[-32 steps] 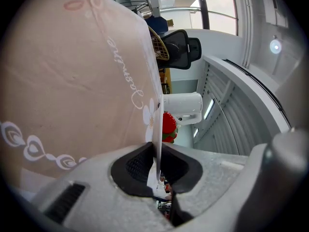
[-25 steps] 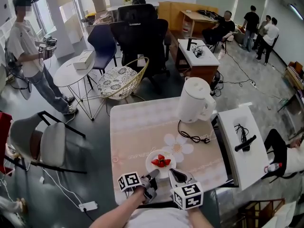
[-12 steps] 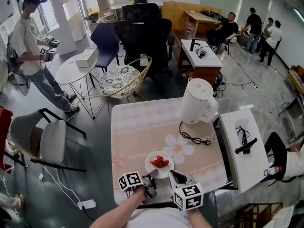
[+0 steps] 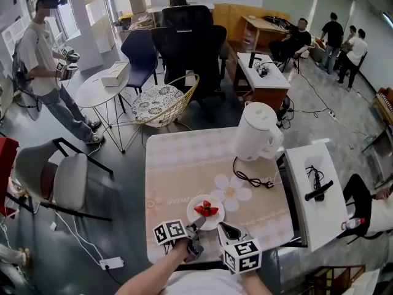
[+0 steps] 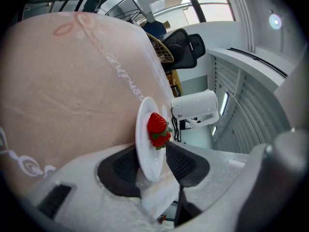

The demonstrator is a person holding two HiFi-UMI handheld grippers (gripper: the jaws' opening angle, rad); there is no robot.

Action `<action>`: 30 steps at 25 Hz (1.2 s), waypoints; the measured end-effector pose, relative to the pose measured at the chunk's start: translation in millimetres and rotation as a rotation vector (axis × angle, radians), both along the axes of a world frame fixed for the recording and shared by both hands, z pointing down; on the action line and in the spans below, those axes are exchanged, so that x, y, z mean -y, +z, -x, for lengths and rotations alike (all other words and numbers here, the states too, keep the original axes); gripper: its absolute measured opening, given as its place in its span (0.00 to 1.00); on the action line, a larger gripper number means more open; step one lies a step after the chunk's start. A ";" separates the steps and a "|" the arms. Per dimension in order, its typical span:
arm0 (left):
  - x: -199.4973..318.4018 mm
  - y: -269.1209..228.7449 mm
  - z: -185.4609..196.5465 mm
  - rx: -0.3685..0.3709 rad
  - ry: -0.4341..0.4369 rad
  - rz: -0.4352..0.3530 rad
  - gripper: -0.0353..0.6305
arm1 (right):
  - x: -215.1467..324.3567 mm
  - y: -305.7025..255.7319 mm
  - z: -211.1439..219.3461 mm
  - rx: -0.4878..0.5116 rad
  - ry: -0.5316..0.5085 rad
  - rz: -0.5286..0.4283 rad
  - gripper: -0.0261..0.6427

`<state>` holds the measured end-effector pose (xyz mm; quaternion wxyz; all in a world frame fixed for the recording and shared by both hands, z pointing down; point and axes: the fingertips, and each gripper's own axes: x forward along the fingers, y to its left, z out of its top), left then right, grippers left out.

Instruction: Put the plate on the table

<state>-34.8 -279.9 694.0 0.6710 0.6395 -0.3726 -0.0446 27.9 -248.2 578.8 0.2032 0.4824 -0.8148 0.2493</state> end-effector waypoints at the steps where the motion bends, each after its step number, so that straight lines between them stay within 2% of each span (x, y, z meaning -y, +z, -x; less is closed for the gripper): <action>1: -0.1 -0.6 0.7 0.016 0.008 -0.006 0.29 | -1.1 -0.3 0.3 0.000 -0.001 -0.001 0.05; 9: 1.3 -5.4 -0.1 0.206 0.106 -0.084 0.35 | -5.7 -1.2 -1.1 0.002 -0.005 -0.004 0.05; 16: 0.5 -5.1 8.7 0.379 0.159 -0.118 0.36 | -8.3 -2.0 -2.3 0.006 0.003 -0.006 0.05; 24: -0.7 -4.0 22.6 0.515 0.192 -0.152 0.38 | -10.9 -6.4 -0.5 0.011 0.000 -0.017 0.05; 30: -4.7 -6.8 28.4 0.545 0.179 -0.182 0.37 | -14.1 -8.6 -1.0 0.019 -0.009 -0.017 0.05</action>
